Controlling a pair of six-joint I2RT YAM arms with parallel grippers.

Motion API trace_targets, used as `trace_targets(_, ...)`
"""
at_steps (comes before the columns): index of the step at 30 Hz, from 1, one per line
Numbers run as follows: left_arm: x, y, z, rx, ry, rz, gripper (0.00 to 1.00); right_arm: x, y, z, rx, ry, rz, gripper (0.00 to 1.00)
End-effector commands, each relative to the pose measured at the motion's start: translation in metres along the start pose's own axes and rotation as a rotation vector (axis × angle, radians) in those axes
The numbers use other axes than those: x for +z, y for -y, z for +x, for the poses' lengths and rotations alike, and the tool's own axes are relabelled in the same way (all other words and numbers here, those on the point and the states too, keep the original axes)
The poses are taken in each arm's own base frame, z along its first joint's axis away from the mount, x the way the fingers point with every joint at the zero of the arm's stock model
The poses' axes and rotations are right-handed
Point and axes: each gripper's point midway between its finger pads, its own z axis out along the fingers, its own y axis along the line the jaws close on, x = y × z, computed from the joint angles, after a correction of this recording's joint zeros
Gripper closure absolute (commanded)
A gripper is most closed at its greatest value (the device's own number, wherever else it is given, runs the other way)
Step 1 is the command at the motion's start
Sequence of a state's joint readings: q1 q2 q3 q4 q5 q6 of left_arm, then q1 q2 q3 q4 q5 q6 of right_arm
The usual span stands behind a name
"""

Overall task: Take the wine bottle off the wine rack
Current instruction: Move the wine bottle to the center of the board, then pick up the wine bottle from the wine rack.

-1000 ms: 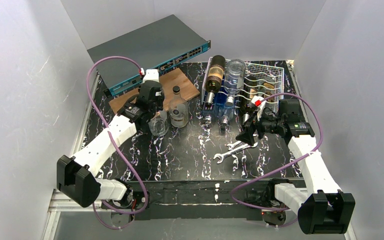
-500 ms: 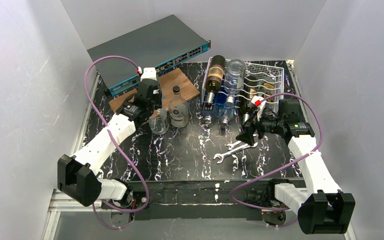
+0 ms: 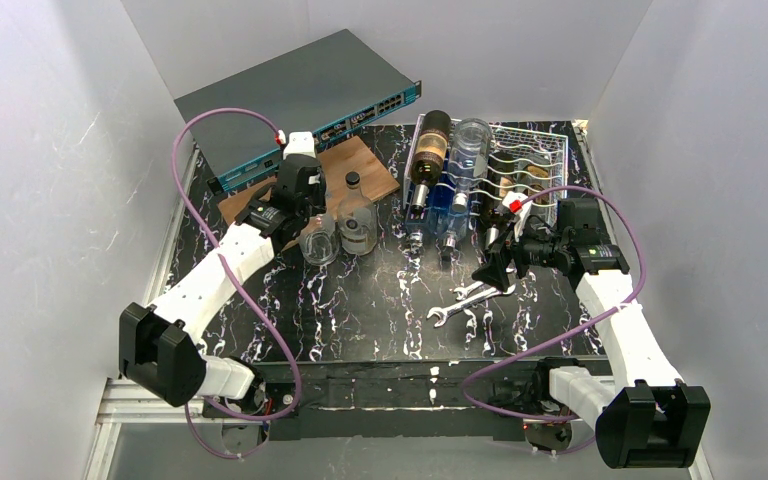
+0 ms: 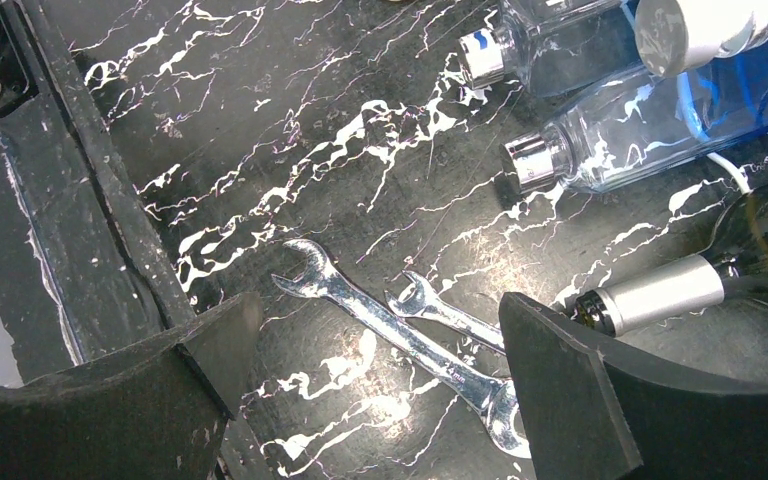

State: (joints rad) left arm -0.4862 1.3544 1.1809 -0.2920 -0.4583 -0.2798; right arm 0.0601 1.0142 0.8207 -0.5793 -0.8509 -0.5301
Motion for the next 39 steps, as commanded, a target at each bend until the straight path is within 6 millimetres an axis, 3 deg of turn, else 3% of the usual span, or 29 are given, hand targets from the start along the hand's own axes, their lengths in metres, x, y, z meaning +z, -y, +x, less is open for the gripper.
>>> trace_targets(1,-0.008,0.006,-0.040,-0.072,0.103,0.030,0.87,-0.001,0.002,-0.004,-0.028,0.014,0.005,0.02)
trace_targets(3,-0.009,0.006,-0.040,-0.071,0.101,0.031,0.84,-0.001,0.002,-0.004,-0.027,0.013,0.005,0.02)
trace_targets(11,-0.021,0.002,-0.044,-0.059,0.098,0.036,0.52,-0.001,0.002,-0.003,-0.025,0.011,0.005,0.02)
trace_targets(21,-0.054,0.004,-0.053,-0.049,0.098,0.127,0.19,0.000,0.003,-0.002,-0.021,0.006,0.005,0.02)
trace_targets(24,-0.069,0.008,-0.052,-0.019,0.096,0.193,0.02,0.000,0.003,-0.001,-0.023,0.005,0.004,0.02)
trace_targets(32,-0.131,0.014,-0.041,0.068,0.154,0.431,0.02,-0.003,-0.005,0.000,-0.040,0.005,-0.034,0.02)
trace_targets(36,-0.157,0.024,-0.024,0.098,0.143,0.572,0.02,-0.007,-0.005,0.001,-0.038,-0.030,-0.034,0.02)
trace_targets(39,-0.166,0.027,-0.008,0.106,0.125,0.625,0.02,-0.013,-0.008,-0.007,-0.037,-0.055,-0.046,0.02)
